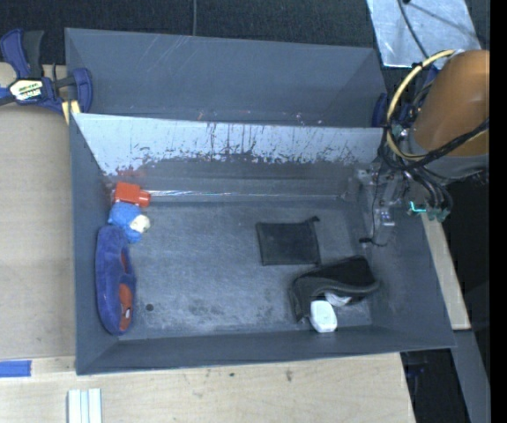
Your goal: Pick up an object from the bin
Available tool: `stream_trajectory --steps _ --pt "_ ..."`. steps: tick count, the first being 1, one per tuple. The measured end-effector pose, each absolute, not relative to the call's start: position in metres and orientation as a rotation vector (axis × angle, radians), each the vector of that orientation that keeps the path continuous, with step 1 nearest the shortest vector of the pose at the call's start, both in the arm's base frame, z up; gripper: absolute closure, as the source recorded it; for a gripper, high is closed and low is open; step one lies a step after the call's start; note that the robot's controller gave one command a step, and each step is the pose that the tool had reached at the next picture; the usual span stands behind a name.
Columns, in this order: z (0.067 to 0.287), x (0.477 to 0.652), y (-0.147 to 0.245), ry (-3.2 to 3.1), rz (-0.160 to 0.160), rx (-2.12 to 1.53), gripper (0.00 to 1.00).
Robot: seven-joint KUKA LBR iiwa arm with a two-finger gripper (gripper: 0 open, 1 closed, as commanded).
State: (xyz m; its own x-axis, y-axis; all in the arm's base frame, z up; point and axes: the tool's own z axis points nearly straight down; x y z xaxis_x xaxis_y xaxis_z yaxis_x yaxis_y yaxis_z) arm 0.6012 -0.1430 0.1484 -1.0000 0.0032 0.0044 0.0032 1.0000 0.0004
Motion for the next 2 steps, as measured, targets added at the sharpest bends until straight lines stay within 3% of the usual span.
stream_trajectory --steps 1,2 --pt "0.066 0.61 -0.054 -3.139 -0.007 0.04 0.0" --pt "0.102 0.589 -0.036 -3.143 -0.001 0.101 0.0"
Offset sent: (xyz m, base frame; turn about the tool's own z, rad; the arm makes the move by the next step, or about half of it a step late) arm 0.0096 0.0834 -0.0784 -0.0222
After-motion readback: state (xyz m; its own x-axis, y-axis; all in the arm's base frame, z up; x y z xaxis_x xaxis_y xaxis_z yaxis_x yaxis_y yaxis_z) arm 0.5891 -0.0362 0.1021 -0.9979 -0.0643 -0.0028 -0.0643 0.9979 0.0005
